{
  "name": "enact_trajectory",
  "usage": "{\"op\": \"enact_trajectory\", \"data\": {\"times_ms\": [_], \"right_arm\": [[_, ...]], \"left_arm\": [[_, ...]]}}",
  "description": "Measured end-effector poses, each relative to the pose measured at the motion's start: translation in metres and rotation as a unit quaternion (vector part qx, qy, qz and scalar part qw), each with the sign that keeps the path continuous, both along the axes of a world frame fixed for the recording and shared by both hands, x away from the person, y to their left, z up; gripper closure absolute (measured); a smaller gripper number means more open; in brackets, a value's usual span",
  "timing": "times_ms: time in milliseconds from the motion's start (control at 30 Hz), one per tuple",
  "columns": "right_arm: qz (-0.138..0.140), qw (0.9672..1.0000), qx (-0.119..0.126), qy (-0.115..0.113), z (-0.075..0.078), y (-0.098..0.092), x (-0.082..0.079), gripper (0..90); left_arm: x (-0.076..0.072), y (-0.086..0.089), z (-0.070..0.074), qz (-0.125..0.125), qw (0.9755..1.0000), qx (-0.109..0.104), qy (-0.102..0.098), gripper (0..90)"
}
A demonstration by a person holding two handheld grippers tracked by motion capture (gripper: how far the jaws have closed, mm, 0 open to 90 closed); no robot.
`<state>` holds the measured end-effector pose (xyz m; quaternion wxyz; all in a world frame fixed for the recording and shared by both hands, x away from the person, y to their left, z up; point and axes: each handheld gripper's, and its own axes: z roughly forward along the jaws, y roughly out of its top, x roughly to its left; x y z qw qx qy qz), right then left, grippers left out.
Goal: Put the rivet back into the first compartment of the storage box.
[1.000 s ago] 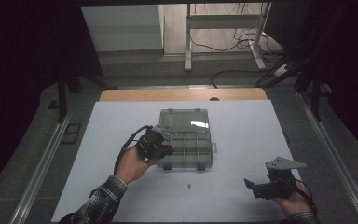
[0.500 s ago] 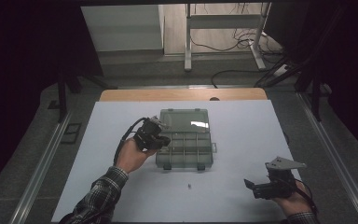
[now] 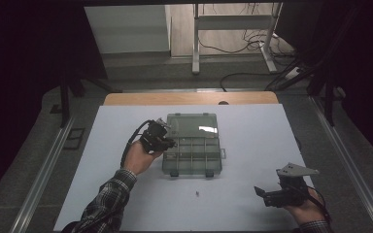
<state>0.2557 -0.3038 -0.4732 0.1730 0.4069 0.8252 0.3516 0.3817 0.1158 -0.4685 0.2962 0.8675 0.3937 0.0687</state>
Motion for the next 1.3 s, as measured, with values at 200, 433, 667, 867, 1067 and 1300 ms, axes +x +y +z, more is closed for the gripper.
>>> {"op": "enact_trajectory", "data": {"times_ms": [200, 433, 667, 867, 1067, 1300], "right_arm": [[0.0, 1.0, 0.0, 0.0, 0.0, 0.0, 0.0, 0.0], [0.0, 1.0, 0.0, 0.0, 0.0, -0.001, 0.0, 0.0], [0.0, 1.0, 0.001, 0.0, 0.0, -0.001, 0.0, 0.0], [-0.001, 1.0, 0.001, 0.0, 0.0, -0.001, 0.0, 0.0], [0.0, 1.0, 0.0, 0.0, 0.0, 0.0, 0.0, 0.0], [-0.001, 1.0, 0.0, 0.0, 0.0, 0.0, 0.0, 0.0]], "left_arm": [[0.007, -0.002, -0.012, 0.008, 0.9999, -0.001, 0.009, 82.4], [0.01, 0.001, -0.016, 0.015, 0.9998, -0.002, 0.012, 79.8], [0.008, 0.001, -0.012, 0.017, 0.9998, -0.01, 0.007, 75.4], [0.002, -0.001, -0.006, 0.011, 0.9998, -0.016, -0.001, 69.7], [-0.004, -0.001, -0.002, 0.011, 0.9996, -0.024, -0.01, 61.0], [-0.011, -0.001, 0.003, 0.007, 0.9994, -0.025, -0.021, 50.1]]}}
